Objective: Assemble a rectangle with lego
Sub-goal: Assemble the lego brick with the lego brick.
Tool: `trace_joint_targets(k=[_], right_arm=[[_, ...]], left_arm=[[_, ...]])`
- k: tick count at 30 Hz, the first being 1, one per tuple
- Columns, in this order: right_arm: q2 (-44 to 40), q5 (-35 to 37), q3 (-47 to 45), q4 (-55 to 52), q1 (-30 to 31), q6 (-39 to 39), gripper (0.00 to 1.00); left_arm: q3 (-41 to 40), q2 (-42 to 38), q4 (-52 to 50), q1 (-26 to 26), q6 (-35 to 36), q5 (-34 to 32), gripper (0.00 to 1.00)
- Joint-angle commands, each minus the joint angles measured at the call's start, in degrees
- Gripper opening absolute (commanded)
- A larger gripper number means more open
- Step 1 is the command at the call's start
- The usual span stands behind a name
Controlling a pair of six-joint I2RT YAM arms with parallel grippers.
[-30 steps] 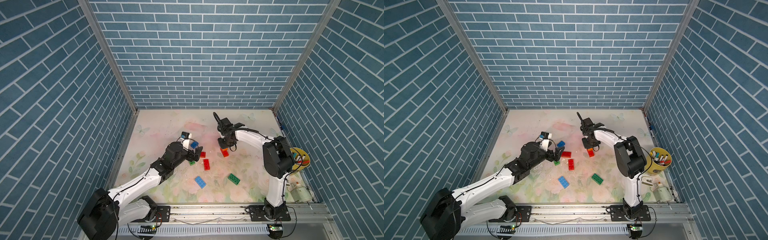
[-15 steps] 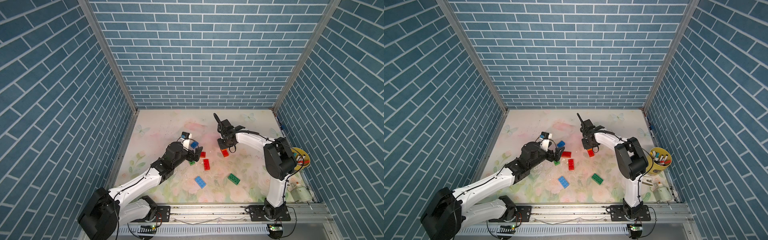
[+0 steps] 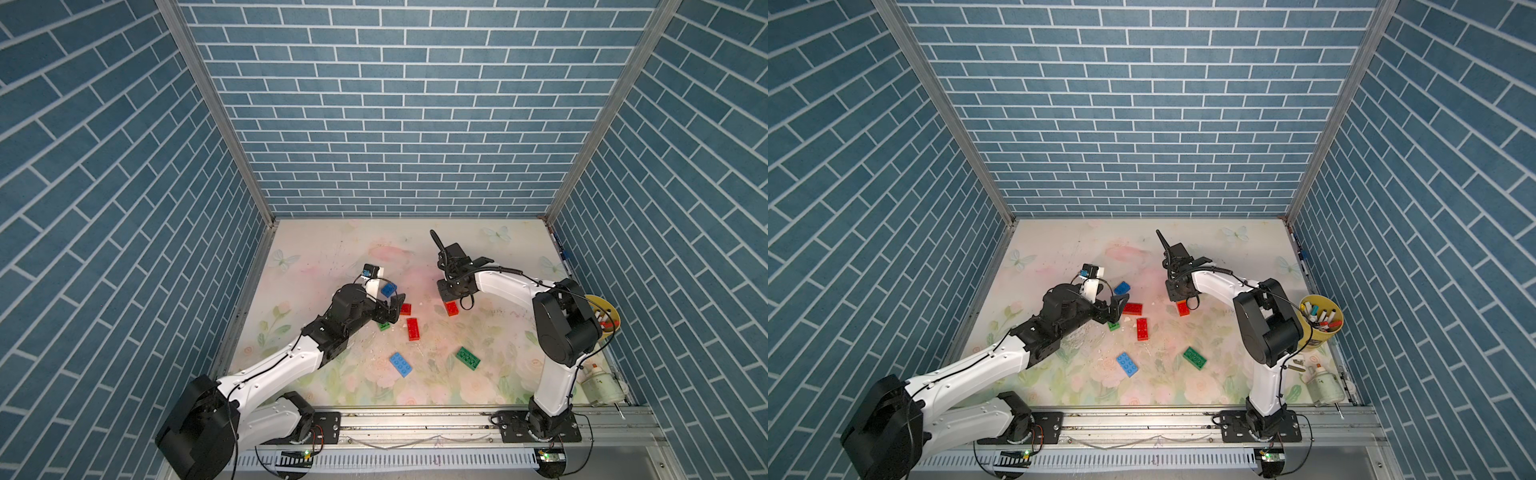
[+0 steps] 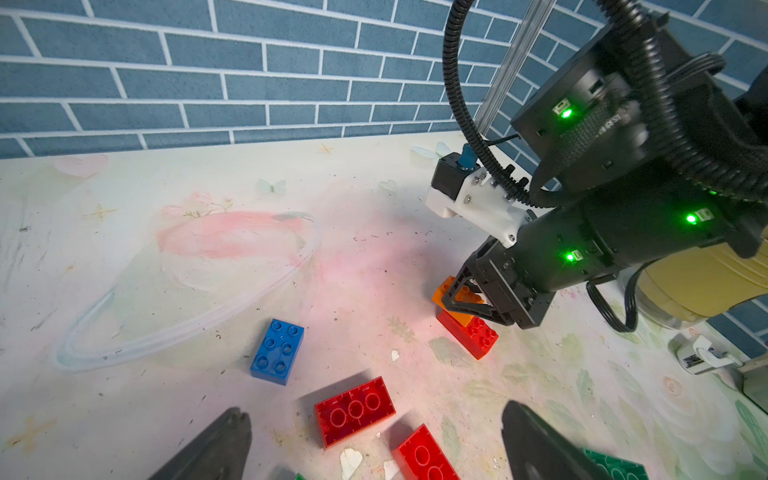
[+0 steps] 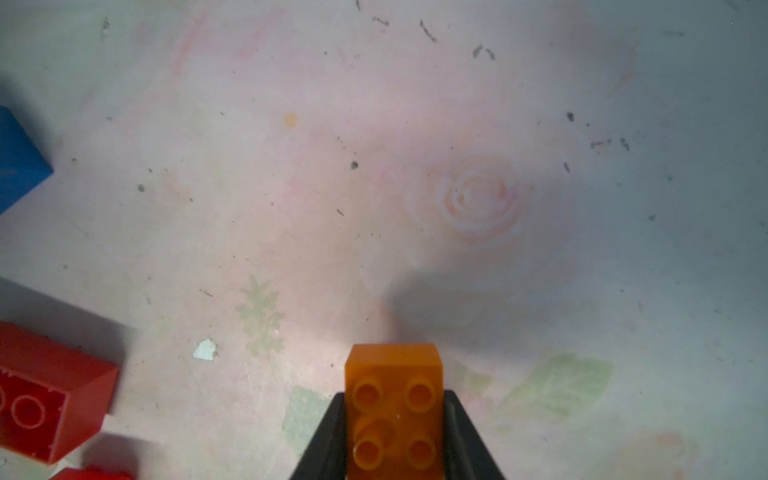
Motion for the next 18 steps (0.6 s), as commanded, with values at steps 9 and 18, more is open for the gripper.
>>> trace_joint_targets(k=[9, 18], right_arm=[[-2.54, 4.9, -4.3, -3.43, 1.41, 3.55, 0.09], [-5.28, 11.81, -9.18, -0.37, 2.55, 7.3, 0.05]], left_arm=[[0.89, -0.28, -0.44, 0.38, 0.62, -0.76, 1.0], [0.73, -0.75, -0.55, 0.36, 0.62, -0.87, 1.0]])
